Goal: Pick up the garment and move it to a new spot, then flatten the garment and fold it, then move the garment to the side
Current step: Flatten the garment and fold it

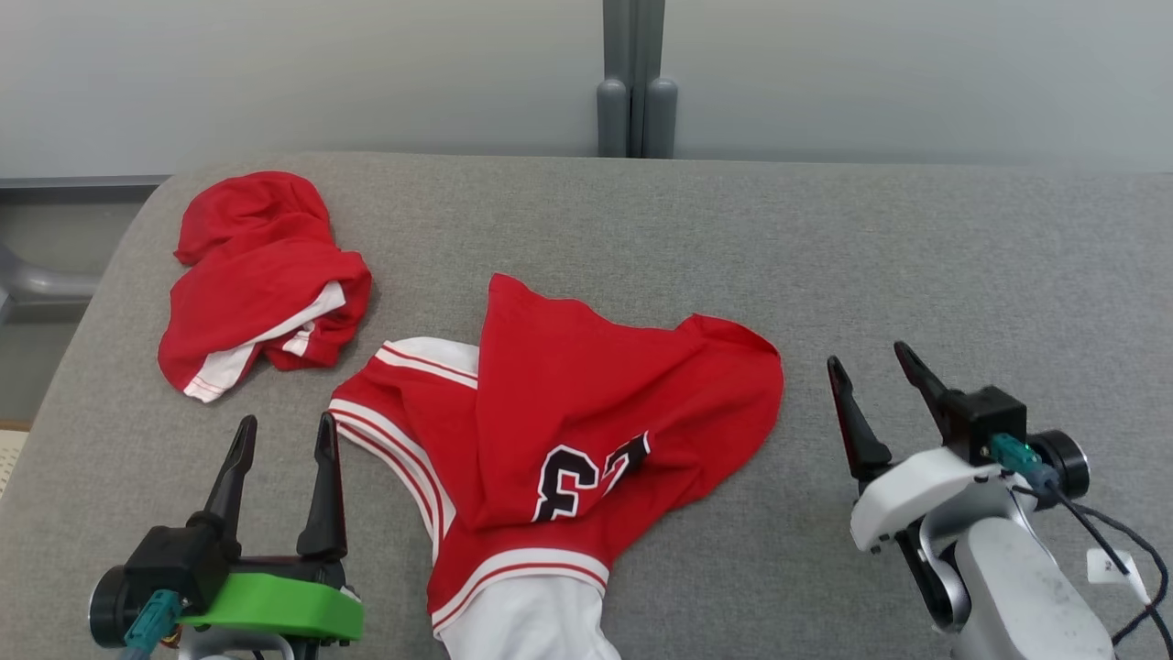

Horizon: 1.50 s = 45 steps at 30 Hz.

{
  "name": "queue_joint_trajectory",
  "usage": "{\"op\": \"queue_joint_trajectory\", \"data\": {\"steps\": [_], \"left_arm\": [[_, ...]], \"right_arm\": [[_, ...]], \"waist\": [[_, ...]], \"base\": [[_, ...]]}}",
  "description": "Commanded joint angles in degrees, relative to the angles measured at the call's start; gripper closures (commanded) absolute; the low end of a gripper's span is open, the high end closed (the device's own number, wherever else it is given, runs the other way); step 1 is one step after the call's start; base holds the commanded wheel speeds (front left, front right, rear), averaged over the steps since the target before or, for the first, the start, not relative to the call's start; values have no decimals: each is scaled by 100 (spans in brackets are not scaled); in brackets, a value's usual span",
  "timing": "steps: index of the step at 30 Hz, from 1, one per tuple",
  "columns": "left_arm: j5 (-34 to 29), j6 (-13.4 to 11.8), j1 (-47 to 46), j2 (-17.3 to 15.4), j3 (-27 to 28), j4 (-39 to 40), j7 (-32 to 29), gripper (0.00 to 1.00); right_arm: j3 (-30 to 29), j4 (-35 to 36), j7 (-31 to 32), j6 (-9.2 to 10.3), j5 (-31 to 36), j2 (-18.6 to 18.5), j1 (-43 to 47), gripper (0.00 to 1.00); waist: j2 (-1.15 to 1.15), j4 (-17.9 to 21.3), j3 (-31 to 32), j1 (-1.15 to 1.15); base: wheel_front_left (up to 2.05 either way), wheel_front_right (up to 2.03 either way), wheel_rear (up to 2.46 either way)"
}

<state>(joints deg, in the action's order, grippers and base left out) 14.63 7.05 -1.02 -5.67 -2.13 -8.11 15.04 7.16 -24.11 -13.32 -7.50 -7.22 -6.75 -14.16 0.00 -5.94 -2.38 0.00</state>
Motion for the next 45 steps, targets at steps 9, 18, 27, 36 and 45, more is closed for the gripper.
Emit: {"op": "queue_joint_trajectory", "data": {"steps": [9, 18, 27, 36, 45], "left_arm": [[-59, 50, -336, 178, -118, -69, 19, 0], [47, 49, -556, 226, -356, -103, 20, 0], [96, 50, -660, 256, -480, -128, 20, 0], [11, 50, -446, 259, -314, -154, 20, 0], [-56, 50, -215, 245, -158, -131, 20, 0]], "right_arm": [[406, -1342, 142, 4, -41, -439, -1395, 0], [755, -2724, 82, 4, -203, -591, -2023, 0], [1064, -3819, 194, 4, -588, -452, -2400, 100], [1126, -3661, -163, 6, -1021, -661, -2271, 100], [445, -2092, -188, 6, -1252, -1218, -1176, 100]], "waist": [[0, -554, -492, 0], [0, -947, -795, 0], [0, -1060, -887, 0], [0, -600, -628, 0], [0, 20, -416, 0]], "base": [[0, 0, 0], [0, 0, 0], [0, 0, 0], [0, 0, 0], [0, 0, 0]]}}
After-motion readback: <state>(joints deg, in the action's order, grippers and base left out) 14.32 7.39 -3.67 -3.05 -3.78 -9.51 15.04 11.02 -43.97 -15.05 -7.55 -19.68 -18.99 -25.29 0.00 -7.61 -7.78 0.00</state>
